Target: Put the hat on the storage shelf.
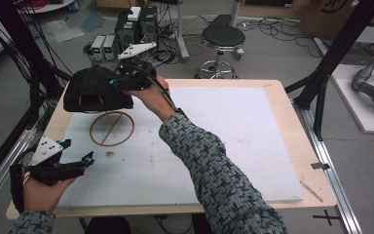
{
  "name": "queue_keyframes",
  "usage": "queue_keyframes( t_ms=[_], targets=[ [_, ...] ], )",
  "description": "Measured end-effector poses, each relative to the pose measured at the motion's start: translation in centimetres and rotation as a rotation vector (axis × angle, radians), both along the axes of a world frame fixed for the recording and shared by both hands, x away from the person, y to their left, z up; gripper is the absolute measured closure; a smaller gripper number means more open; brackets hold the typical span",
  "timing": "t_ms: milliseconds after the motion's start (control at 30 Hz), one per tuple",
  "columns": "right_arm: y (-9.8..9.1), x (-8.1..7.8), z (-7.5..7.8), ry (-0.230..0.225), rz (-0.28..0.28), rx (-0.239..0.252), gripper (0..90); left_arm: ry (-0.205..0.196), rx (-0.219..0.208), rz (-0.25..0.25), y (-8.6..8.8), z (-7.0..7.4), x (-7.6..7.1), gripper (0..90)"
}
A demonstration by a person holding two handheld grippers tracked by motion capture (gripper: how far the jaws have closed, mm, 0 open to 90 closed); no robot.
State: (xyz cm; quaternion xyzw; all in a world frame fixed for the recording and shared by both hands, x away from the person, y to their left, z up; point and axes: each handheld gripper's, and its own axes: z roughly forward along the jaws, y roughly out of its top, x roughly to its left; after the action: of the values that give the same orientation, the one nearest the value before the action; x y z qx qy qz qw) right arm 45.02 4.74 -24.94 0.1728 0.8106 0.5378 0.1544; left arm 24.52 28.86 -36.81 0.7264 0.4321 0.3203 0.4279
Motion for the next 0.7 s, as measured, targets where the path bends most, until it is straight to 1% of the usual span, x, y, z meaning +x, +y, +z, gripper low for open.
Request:
queue_keyframes(
  t_ms=[100,133,167,200,233,267,300,333,400,433,467,500,533,633,667,700],
  targets=[
    [-1.7,0.3,-0.5,0.010,-0.026,0.000,49.5,0.003,0.003,-0.005,-0.3,0.0,0.2,18.5],
    [-1.7,0.3,-0.5,0.010,-0.026,0.000,49.5,0.002,0.005,-0.008,-0.3,0.0,0.3,18.5],
    [-2.5,0.5,-0.6,0.028,-0.041,-0.015,47.8,0.003,0.005,-0.008,-0.4,0.0,0.4,18.5],
    [-2.5,0.5,-0.6,0.028,-0.041,-0.015,47.8,0.005,0.008,-0.012,-0.5,0.0,0.5,18.5],
    [-3.5,0.9,-0.6,0.040,-0.054,-0.029,46.3,0.005,0.009,-0.012,-0.6,0.0,0.6,18.5],
    [-3.5,0.9,-0.6,0.040,-0.054,-0.029,46.3,0.005,0.010,-0.013,-0.6,0.0,0.6,18.5],
    [-4.0,1.0,-0.6,0.044,-0.062,-0.032,45.3,0.004,0.005,-0.010,-0.7,0.0,0.7,18.5],
    [-4.5,1.1,-0.5,0.047,-0.070,-0.030,43.7,0.003,0.010,-0.012,-0.7,0.0,0.8,18.5],
    [-5.5,1.5,-0.4,0.055,-0.092,-0.026,41.1,0.003,0.005,-0.009,-0.8,0.0,0.9,18.5],
    [-6.5,1.7,-0.2,0.069,-0.109,-0.026,40.3,0.002,0.004,-0.008,-0.9,0.1,1.0,18.5],
    [-6.5,1.7,-0.2,0.069,-0.109,-0.026,40.3,0.003,0.007,-0.010,-0.9,0.1,1.1,18.5],
    [-7.4,2.0,-0.2,0.077,-0.123,-0.029,39.1,0.000,0.001,-0.008,-1.0,0.1,1.1,18.5],
    [-7.4,2.0,-0.2,0.077,-0.123,-0.029,39.1,0.004,0.007,-0.013,-1.0,0.1,1.2,18.5],
    [-8.8,2.4,-0.2,0.101,-0.153,-0.036,35.7,0.005,0.009,-0.016,-1.2,0.1,1.3,18.5],
    [-9.3,2.4,-0.2,0.093,-0.162,-0.027,35.6,0.003,0.010,-0.015,-1.2,0.1,1.4,18.5],
    [-10.3,2.3,-0.6,0.079,-0.198,-0.006,34.6,0.002,0.008,-0.017,-1.2,0.1,1.4,18.5]
  ],
)
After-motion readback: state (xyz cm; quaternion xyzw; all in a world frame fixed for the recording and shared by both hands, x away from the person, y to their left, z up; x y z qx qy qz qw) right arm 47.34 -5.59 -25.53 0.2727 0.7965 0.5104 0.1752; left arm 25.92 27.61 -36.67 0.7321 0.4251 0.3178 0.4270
